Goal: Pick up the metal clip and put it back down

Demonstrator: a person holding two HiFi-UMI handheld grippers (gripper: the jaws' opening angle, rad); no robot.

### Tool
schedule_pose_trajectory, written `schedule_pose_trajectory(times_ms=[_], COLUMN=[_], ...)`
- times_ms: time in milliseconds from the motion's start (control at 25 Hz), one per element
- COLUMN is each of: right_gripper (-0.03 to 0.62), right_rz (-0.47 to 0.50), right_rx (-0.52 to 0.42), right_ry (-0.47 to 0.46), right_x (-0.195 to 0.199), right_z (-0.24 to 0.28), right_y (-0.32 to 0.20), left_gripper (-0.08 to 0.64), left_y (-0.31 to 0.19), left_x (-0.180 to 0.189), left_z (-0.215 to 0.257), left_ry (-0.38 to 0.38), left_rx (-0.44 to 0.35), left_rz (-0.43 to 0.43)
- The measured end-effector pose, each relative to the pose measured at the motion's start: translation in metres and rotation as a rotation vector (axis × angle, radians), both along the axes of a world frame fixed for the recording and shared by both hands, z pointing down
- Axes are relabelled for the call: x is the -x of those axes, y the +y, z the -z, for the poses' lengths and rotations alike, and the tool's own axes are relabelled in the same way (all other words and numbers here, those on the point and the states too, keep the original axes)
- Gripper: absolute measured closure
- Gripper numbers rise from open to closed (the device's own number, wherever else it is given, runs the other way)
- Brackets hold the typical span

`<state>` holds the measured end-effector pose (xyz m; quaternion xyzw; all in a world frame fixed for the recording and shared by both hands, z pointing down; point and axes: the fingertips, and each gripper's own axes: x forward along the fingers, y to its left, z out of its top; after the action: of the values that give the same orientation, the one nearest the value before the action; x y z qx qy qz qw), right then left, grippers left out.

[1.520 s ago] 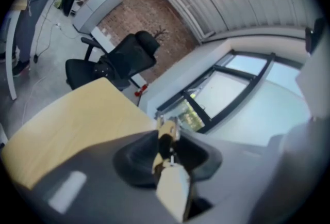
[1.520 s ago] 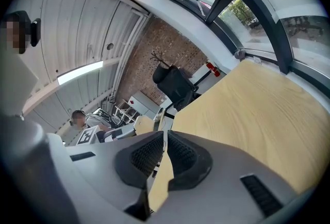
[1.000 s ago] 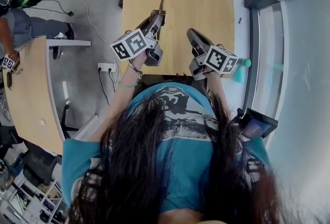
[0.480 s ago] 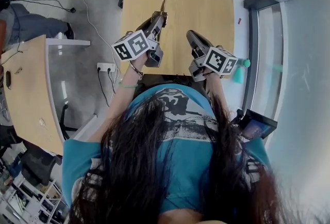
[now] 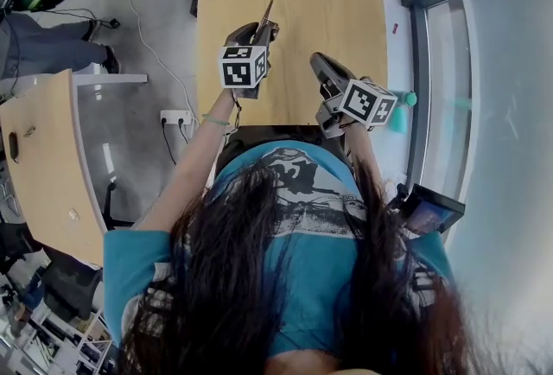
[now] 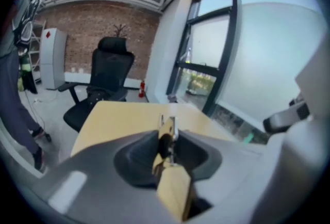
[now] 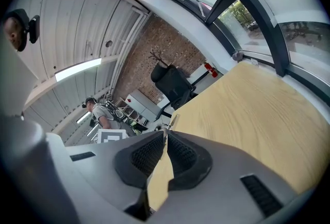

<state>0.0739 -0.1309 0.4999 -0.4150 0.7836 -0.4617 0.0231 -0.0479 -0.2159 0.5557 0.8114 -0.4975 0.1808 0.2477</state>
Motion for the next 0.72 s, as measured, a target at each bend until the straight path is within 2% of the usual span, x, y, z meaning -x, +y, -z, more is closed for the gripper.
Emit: schedule_pose_trajectory(times_ms=[240,360,480,720], right_gripper=[0.561,0.561,0.561,0.56], right_rz=[-0.02,-0.017,-0.017,-0.042], right_rx=[0.008,0.024,0.038,0.058], right_ry=[0.009,0.026,0.038,0.053], right_x=[-0.003,-0.003,-0.006,-0.019], right_z=[0.001,-0.001,-0.008,-0.015], right_y=[-0.001,0.001,0.004,0.012], left_gripper=[0.463,0.465,0.465,0.462], left_y=[-0.013,-0.018,-0.019,-0.017], left_x=[-0.001,0.005,0.006,-0.004], left_z=[-0.062,-0.084,-0.099,-0.113], left_ry=[-0.291,-0.394,-0.437,-0.461], left_rx=[0.019,0.018,0.024,0.003], left_rz=[-0.079,-0.091,-0.108,-0.121])
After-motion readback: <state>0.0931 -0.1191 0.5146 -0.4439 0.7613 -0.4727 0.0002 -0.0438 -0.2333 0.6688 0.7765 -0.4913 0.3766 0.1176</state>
